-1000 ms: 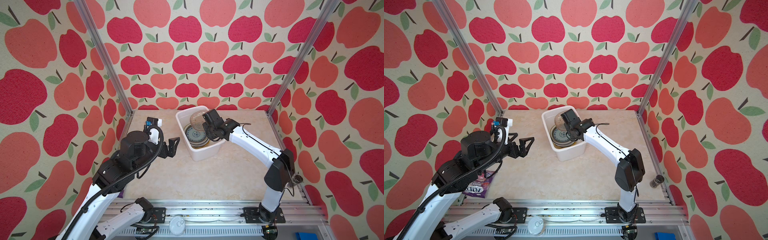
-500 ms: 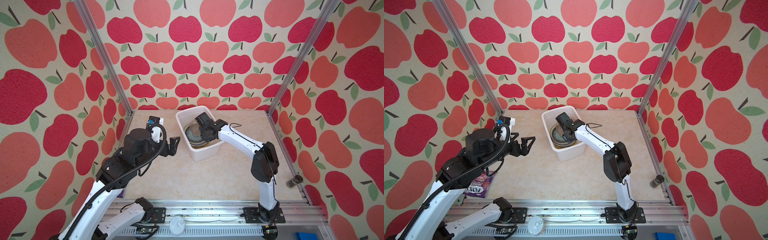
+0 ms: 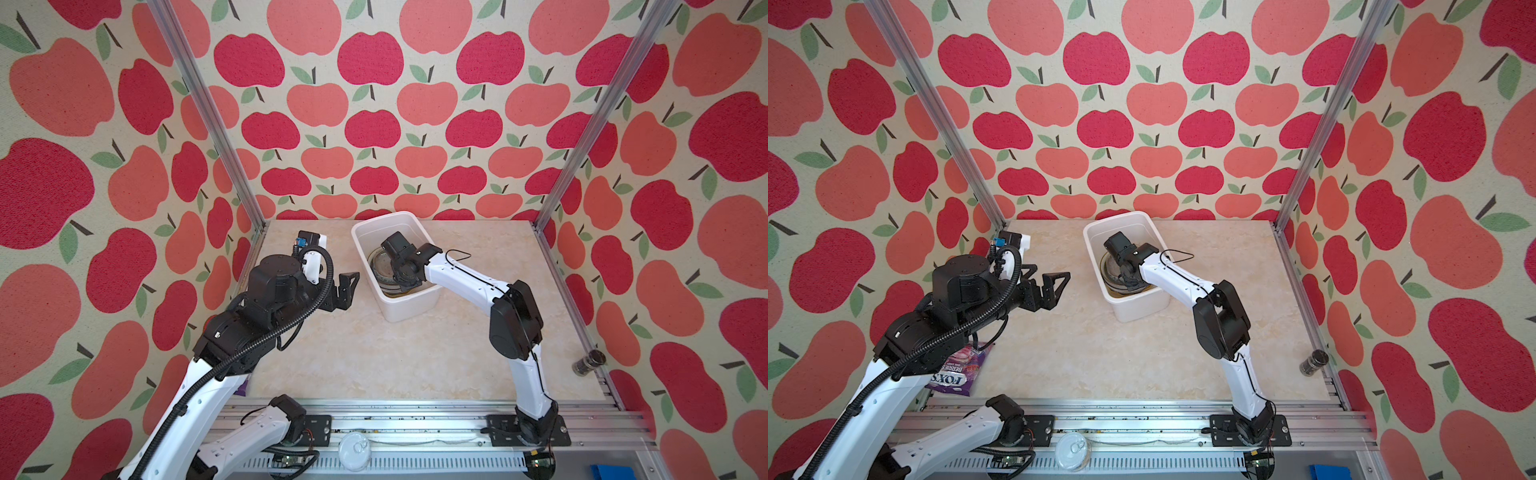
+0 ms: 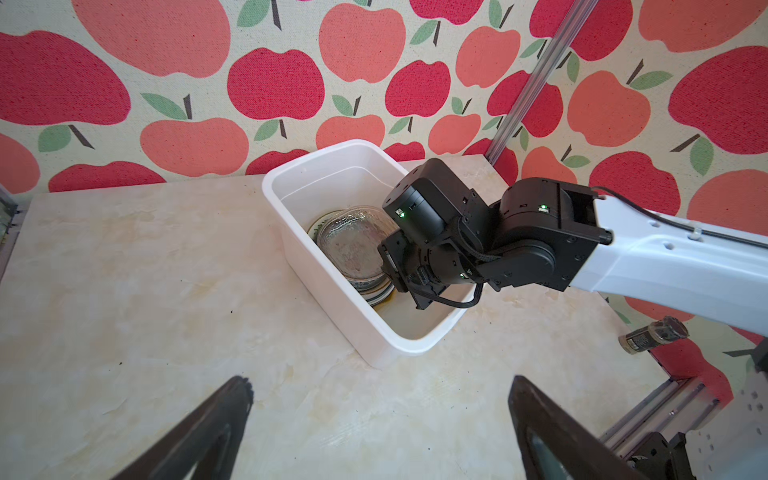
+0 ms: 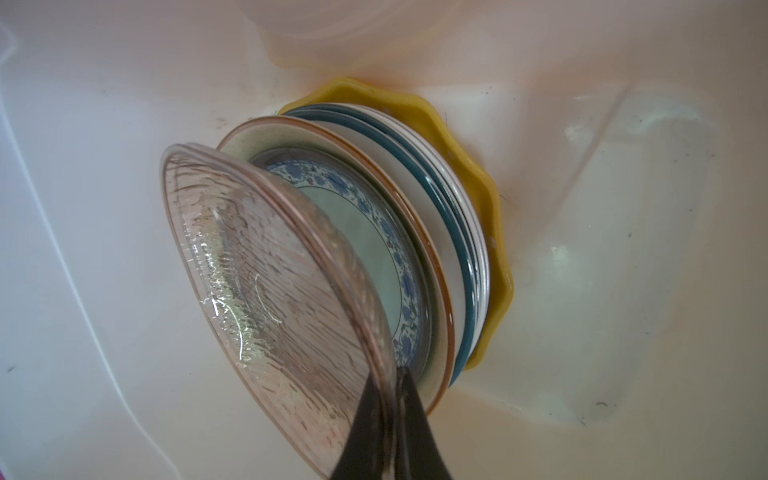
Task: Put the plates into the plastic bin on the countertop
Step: 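Lower the glass plate onto the floral plate in the bin with the right gripper, then open the right gripper and lift it out of the bin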
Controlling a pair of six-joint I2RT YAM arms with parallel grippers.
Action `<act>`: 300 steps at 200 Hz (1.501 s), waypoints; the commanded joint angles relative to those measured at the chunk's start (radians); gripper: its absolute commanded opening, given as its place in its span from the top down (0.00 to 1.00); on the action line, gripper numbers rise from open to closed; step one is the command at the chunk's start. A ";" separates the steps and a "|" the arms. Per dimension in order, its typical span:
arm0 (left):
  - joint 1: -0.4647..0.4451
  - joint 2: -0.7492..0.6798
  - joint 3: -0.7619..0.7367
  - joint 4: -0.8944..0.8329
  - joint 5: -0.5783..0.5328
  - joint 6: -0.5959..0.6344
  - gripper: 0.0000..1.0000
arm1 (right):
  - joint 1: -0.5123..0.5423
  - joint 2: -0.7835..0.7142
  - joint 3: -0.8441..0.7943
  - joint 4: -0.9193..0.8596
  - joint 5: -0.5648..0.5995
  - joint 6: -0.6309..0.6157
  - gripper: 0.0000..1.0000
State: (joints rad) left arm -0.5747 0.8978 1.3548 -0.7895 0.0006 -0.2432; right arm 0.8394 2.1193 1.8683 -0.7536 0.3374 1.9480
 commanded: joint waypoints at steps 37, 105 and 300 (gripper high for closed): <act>0.013 0.004 0.018 -0.009 0.022 0.018 0.01 | 0.001 0.014 -0.029 0.007 -0.019 0.061 0.95; 0.029 0.006 0.023 -0.011 0.025 0.021 0.01 | -0.003 0.015 -0.068 0.043 -0.037 0.071 0.85; 0.039 0.027 0.058 0.005 0.044 -0.007 0.01 | 0.013 -0.092 -0.003 0.008 0.005 0.059 0.26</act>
State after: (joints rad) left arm -0.5404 0.9188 1.3766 -0.7883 0.0349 -0.2436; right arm 0.8375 2.0789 1.8694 -0.6903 0.3309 1.9804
